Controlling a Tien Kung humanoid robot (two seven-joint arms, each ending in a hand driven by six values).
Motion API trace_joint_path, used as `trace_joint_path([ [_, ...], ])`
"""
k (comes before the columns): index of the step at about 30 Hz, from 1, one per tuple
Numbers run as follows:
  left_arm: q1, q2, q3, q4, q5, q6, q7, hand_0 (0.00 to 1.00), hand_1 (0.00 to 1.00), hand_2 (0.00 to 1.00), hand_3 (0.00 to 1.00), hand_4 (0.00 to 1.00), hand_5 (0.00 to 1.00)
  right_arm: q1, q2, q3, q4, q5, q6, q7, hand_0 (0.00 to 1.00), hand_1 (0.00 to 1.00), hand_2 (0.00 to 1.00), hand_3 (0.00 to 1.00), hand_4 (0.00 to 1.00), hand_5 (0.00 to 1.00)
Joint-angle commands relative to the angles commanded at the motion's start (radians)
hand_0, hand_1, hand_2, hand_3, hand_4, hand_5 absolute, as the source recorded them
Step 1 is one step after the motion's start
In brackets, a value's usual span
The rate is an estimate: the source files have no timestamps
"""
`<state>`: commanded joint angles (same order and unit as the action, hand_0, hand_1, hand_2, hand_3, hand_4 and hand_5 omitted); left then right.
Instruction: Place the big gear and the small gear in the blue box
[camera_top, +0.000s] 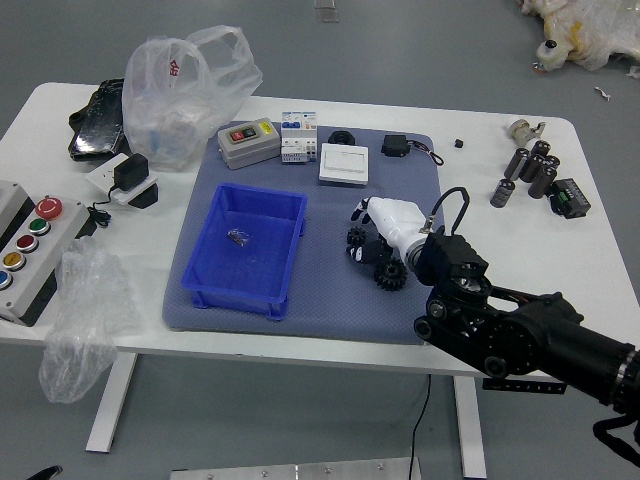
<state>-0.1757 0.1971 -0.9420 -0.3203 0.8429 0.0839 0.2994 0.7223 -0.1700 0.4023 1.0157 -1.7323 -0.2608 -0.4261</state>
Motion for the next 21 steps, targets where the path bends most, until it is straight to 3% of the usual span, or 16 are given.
trace_joint_path([
  [1, 0.000, 0.000, 0.001, 0.000, -0.001, 0.000, 0.000, 0.653, 0.593, 0.585, 0.732, 0.733, 0.629, 0.000, 0.000, -0.001, -0.001, 0.001, 0.000, 0.001, 0.234, 0.367, 0.562, 0.623, 0.292, 0.148],
  [2, 0.000, 0.000, 0.001, 0.000, -0.001, 0.000, -0.001, 0.653, 0.593, 0.585, 0.732, 0.734, 0.630, 0.000, 0.001, -0.003, -0.003, 0.003, -0.001, 0.002, 0.229, 0.354, 0.492, 0.560, 0.247, 0.087],
  [7, 0.000, -0.002, 0.008, 0.001, -0.007, -0.001, -0.005, 0.653, 0.593, 0.585, 0.732, 0.734, 0.630, 0.000, 0.002, -0.011, -0.010, 0.008, -0.007, 0.009, 0.229, 0.354, 0.492, 0.560, 0.247, 0.087],
  [8, 0.000, -0.002, 0.008, 0.002, -0.008, -0.001, -0.006, 0.653, 0.593, 0.585, 0.731, 0.733, 0.630, -0.001, 0.002, -0.011, -0.009, 0.008, -0.009, 0.011, 0.225, 0.352, 0.458, 0.530, 0.310, 0.014],
  [12, 0.000, -0.003, 0.011, 0.002, -0.011, 0.000, -0.008, 0.653, 0.593, 0.585, 0.731, 0.733, 0.630, 0.000, -0.005, -0.001, 0.009, -0.001, -0.014, 0.014, 0.225, 0.352, 0.458, 0.530, 0.310, 0.014],
  [21, 0.004, -0.004, 0.012, 0.002, -0.014, 0.001, -0.008, 0.653, 0.593, 0.585, 0.732, 0.732, 0.629, 0.020, -0.042, 0.065, 0.156, -0.084, -0.010, -0.001, 0.223, 0.349, 0.448, 0.525, 0.298, 0.002],
])
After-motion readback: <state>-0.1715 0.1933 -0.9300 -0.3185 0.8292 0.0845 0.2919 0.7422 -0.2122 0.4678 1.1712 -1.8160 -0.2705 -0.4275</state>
